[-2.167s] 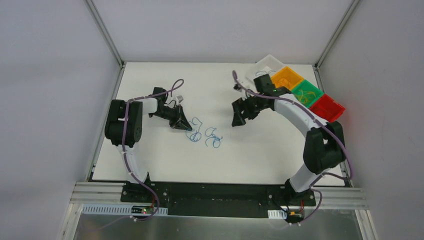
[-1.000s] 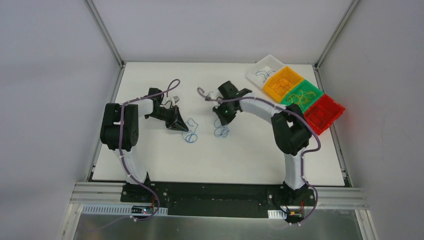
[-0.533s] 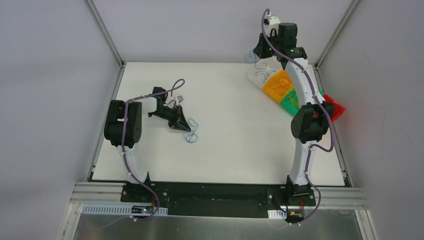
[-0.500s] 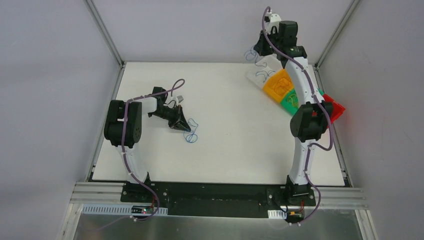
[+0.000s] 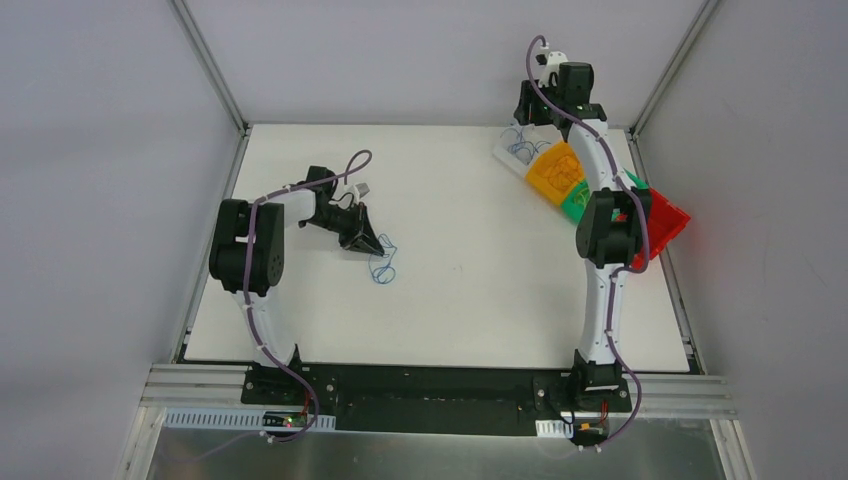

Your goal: Untangle the cables

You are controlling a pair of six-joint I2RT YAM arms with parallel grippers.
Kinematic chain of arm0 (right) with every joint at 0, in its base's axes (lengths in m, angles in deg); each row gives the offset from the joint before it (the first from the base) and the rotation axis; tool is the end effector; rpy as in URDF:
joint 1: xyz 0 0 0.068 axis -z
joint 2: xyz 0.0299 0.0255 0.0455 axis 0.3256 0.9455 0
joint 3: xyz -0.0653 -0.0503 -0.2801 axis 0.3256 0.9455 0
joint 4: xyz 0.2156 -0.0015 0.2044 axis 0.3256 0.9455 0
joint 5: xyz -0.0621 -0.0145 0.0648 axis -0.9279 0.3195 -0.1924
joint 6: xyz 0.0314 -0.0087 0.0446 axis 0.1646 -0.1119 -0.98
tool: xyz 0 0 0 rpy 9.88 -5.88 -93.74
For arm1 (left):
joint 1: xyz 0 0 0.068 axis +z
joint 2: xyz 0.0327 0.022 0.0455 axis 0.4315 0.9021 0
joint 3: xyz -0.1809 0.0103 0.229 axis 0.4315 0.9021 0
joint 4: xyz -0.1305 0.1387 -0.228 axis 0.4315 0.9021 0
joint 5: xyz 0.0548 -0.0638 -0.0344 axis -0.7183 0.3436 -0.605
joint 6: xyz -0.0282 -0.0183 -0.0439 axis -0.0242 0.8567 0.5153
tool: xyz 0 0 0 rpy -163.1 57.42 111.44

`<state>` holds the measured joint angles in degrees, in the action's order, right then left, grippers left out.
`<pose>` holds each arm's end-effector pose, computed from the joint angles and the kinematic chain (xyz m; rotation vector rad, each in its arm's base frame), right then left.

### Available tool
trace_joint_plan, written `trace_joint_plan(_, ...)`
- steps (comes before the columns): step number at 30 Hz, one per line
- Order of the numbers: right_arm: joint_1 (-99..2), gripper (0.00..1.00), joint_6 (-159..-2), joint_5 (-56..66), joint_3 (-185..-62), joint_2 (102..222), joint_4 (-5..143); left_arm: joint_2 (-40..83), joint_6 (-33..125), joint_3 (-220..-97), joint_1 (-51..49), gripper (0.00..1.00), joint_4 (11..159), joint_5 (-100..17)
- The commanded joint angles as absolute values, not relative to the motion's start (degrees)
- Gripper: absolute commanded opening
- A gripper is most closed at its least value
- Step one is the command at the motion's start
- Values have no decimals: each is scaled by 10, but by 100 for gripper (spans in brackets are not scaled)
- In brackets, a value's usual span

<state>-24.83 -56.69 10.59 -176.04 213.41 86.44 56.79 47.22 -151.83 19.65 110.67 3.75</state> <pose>0.5965 0.0697 0.3181 -0.5417 1.8806 0.1020 0.3927 -0.0709 0.1327 0.0966 2.6130 -1.3729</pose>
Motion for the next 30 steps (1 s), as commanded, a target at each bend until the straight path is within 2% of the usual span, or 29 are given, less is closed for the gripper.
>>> trace_joint_plan(1, -253, 61, -559, 126, -1763, 2088, 874, 563, 482, -1557, 170, 0, 1121, 60)
trace_joint_plan(5, -268, 71, -570, 238, -1702, 2022, 935, 563, 504, -1589, 142, 0, 1118, 79)
trace_joint_plan(10, -335, 82, -564, 381, -1500, 1903, 978, 571, 562, -1627, 108, 0, 1087, 119)
trace_joint_plan(14, -402, 86, -592, 440, -1365, 1825, 932, 565, 606, -1651, 79, 0, 1054, 136)
trace_joint_plan(19, -466, 87, -601, 445, -1283, 1772, 868, 553, 628, -1655, 57, 0, 1033, 152)
trace_joint_plan(22, -484, 80, -623, 439, -1285, 1788, 841, 542, 624, -1651, 38, 0, 1030, 157)
trace_joint_plan(24, -485, 66, -636, 433, -1292, 1799, 834, 535, 624, -1644, 30, 0, 1029, 157)
trace_joint_plan(27, -485, 50, -634, 417, -1288, 1798, 831, 522, 623, -1635, 28, 0, 1027, 153)
trace_joint_plan(30, -485, 51, -630, 412, -1278, 1791, 836, 511, 620, -1627, 28, 0, 1026, 152)
